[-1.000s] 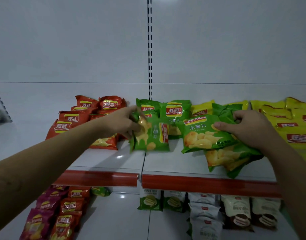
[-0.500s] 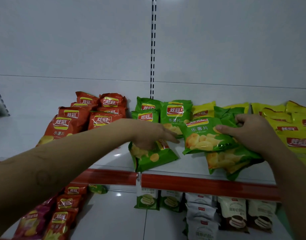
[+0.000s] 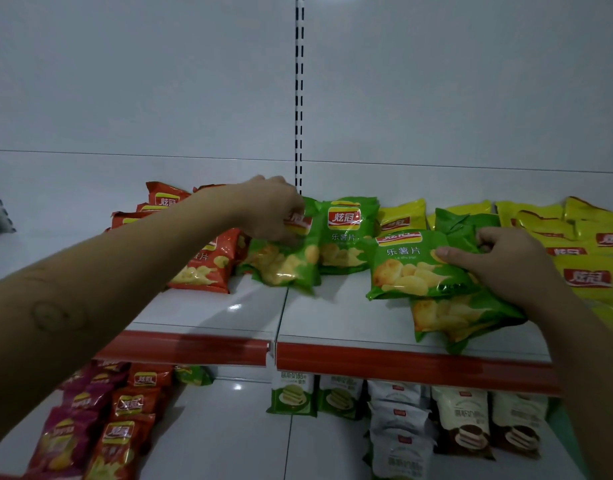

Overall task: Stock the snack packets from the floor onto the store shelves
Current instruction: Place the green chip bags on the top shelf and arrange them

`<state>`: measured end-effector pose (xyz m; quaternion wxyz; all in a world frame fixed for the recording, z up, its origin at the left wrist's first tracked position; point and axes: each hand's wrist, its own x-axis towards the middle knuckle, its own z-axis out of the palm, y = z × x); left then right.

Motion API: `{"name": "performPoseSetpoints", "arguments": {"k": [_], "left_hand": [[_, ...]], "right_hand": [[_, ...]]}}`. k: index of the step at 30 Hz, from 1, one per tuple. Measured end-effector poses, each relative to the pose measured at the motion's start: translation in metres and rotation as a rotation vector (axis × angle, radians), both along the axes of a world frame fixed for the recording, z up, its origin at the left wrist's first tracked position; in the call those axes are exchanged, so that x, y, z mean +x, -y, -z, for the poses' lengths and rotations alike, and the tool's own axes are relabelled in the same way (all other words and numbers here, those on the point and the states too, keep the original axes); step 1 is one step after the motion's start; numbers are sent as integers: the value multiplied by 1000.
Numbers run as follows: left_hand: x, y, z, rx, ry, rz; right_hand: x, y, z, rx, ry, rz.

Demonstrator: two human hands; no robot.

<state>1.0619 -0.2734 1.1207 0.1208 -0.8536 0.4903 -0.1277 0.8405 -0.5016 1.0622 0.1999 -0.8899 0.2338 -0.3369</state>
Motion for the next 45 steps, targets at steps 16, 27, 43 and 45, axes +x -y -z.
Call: {"name": "performPoseSetpoints", "arguments": {"k": [16,27,43,45], "left_hand": [[40,-2,73,-255,132,-76],[27,-8,71,-416,-78,-125],[-36,63,39,-158,-678,80],[-26,58,44,-217,-705,78]], "right_hand": [[7,0,2,-4,-19,15],[2,-11,3,-34,44,24],[-2,-20,12,-139,119,-4],[-7,-12,15,-117,138,12]]}}
